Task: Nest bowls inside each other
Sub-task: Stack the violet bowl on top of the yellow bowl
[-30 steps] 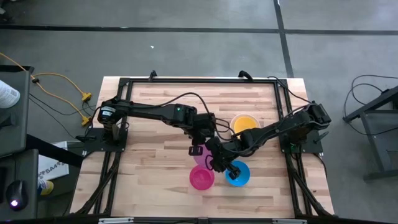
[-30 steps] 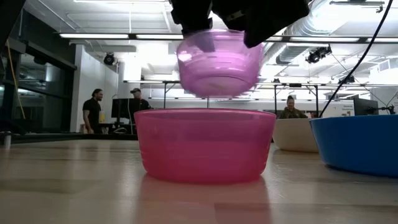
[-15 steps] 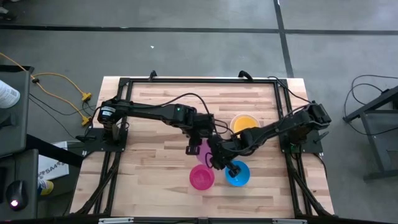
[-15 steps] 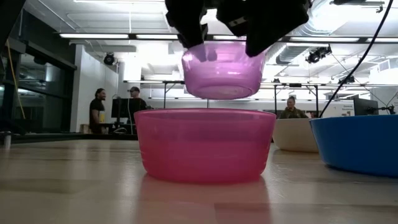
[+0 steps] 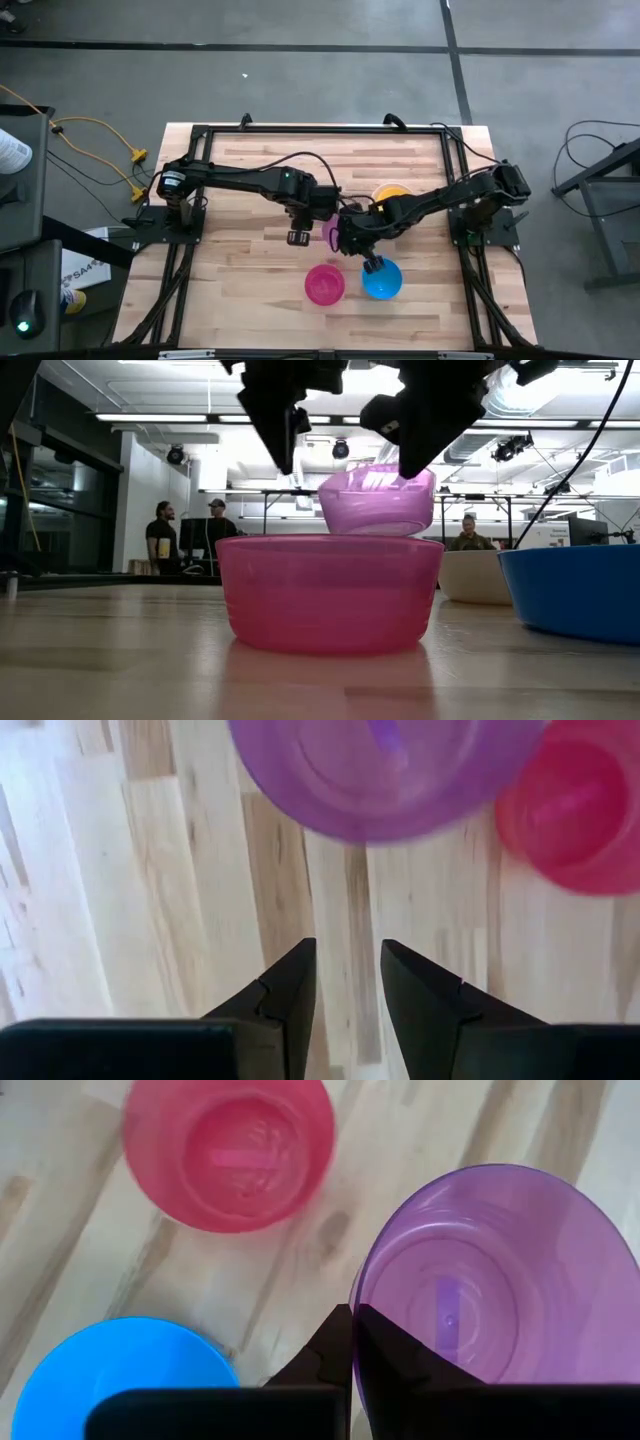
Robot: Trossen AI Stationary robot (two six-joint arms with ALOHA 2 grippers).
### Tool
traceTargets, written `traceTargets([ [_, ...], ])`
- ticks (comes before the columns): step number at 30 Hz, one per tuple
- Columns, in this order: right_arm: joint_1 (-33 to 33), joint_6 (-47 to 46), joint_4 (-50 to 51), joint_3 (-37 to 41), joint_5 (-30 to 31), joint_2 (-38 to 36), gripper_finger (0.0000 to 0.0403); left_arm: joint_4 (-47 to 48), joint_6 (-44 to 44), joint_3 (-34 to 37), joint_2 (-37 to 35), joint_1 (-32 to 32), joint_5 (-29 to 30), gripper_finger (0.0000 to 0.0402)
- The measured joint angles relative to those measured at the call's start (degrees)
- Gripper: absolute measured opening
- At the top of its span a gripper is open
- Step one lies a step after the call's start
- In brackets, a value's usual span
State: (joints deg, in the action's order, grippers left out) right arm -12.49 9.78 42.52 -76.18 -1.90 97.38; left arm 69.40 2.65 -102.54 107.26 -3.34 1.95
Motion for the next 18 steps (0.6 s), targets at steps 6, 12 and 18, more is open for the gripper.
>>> traceTargets([
  [6,1.81,-3.16,2.01,-0.07,0.15,-0.08,0.0003,2.59,4.40,0.05,-1.21,0.85,0.08,0.0116],
  [12,2.55,-4.20,5.92,-0.07,0.53,-0.11,0.0003,3.91,4.40,2.04,-4.18,5.64,-0.56,0.0116],
  [18,2.66,-3.56,8.41,-0.07,2.19,-2.55,0.0003,1.31,2.93,7.57,-7.80,9.14,-4.79,0.0116],
])
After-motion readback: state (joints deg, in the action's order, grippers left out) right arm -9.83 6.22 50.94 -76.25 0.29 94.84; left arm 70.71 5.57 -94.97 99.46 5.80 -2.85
